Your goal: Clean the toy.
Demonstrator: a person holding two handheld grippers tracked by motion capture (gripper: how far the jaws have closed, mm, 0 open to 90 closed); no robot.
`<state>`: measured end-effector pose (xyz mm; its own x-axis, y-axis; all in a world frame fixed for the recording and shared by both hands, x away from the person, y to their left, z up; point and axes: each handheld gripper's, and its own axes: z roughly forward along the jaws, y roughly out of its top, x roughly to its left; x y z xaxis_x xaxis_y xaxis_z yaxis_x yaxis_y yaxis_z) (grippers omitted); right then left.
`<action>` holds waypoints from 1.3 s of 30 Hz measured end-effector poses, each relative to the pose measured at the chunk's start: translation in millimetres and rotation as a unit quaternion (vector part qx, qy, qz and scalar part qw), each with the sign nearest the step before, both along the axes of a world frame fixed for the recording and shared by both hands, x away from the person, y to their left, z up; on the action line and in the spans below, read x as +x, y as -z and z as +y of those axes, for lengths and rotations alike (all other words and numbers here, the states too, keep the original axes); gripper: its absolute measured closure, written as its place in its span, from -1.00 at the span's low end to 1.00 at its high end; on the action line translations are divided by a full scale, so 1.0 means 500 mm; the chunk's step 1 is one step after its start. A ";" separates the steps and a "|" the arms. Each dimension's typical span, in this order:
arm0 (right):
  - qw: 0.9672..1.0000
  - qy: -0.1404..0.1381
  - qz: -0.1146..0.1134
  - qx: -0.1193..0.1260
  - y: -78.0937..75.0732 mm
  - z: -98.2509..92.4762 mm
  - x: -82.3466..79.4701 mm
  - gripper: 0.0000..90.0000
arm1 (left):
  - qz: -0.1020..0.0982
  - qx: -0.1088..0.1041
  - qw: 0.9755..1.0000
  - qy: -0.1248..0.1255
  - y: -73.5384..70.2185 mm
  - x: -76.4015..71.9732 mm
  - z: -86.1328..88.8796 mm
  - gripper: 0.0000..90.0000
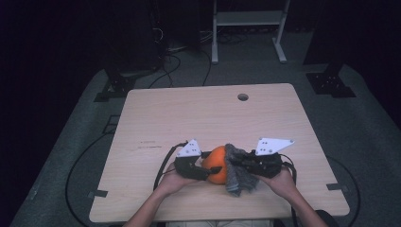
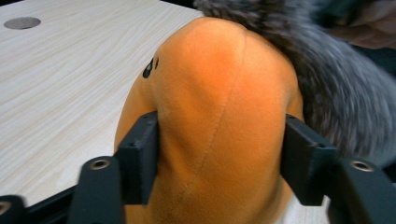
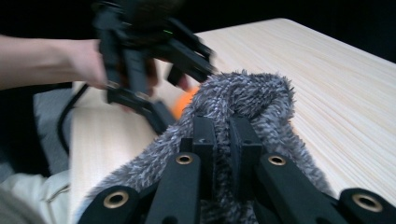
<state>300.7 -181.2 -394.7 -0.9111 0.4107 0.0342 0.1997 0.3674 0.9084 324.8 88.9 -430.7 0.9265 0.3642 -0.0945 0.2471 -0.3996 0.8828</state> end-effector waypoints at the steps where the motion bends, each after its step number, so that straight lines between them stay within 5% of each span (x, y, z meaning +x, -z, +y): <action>1: 1.000 -0.010 -0.005 -0.004 -0.005 0.010 -0.005 0.83 | -0.004 0.002 1.000 -0.003 -0.001 -0.003 -0.004 -0.13; 4: 0.999 -0.019 -0.033 -0.034 -0.019 0.042 -0.013 0.83 | -0.005 0.008 1.000 -0.010 -0.004 -0.004 -0.002 -0.08; 9: 0.998 0.015 -0.035 -0.042 -0.012 0.010 0.007 0.83 | 0.023 -0.014 0.999 -0.018 0.000 0.009 0.019 -0.06; 13: 0.999 0.022 -0.017 -0.035 0.002 -0.014 0.008 0.83 | 0.010 -0.006 1.000 -0.017 -0.003 0.003 0.005 -0.06; 19: 0.999 -0.011 -0.034 -0.037 -0.014 0.017 -0.013 0.83 | -0.009 0.013 1.000 -0.016 -0.007 -0.013 -0.013 -0.04; 25: 0.999 0.000 -0.023 -0.037 -0.007 0.000 0.004 0.83 | -0.002 0.011 1.000 0.006 -0.010 -0.013 -0.007 -0.14; 30: 0.999 0.002 -0.025 -0.040 -0.011 0.002 -0.005 0.83 | -0.009 0.017 1.000 -0.001 -0.011 -0.018 -0.017 -0.12; 35: 0.996 -0.029 -0.055 -0.067 -0.034 0.050 -0.017 0.83 | -0.034 0.035 0.999 0.010 -0.012 -0.033 -0.027 -0.10; 39: 0.997 -0.014 -0.040 -0.065 -0.038 0.027 0.005 0.83 | -0.022 0.021 0.999 0.011 -0.009 -0.028 -0.013 -0.11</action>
